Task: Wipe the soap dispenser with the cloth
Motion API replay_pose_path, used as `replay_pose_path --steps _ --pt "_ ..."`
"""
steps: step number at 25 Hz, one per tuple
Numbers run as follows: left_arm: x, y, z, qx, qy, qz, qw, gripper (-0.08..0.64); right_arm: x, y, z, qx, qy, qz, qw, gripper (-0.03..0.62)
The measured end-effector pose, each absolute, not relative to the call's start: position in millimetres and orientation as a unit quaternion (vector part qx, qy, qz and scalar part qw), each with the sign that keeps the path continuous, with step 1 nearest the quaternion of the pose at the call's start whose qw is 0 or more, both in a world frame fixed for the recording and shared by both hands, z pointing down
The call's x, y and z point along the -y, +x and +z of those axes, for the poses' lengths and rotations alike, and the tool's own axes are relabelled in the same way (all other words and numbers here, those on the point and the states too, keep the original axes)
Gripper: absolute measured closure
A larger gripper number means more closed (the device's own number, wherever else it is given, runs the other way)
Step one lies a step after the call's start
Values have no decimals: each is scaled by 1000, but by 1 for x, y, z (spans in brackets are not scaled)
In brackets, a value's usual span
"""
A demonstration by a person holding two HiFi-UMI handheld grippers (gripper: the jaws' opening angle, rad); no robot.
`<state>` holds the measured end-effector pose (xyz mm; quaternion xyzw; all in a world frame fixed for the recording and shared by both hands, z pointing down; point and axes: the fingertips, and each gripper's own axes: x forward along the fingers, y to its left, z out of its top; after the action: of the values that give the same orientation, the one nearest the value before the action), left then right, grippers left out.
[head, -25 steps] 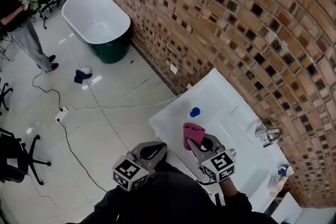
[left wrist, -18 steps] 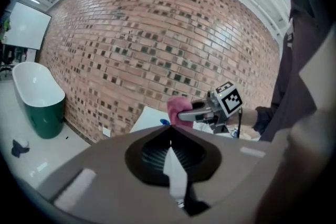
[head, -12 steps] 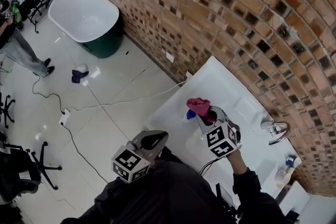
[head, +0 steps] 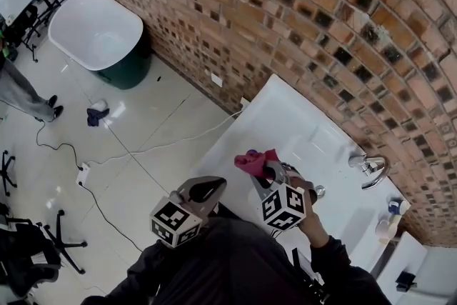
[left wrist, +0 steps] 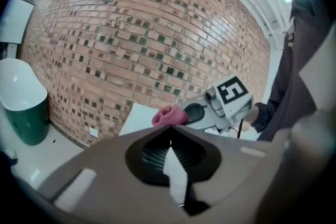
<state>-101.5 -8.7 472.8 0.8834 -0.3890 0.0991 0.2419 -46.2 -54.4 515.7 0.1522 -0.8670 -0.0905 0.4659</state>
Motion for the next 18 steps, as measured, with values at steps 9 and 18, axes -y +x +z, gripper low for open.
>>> replay_pose_path --steps 9,18 --pt "3 -105 474 393 881 102 242 560 15 -52 521 917 148 24 369 523" --pt "-7 -108 473 394 880 101 244 560 14 -56 552 927 161 212 265 523"
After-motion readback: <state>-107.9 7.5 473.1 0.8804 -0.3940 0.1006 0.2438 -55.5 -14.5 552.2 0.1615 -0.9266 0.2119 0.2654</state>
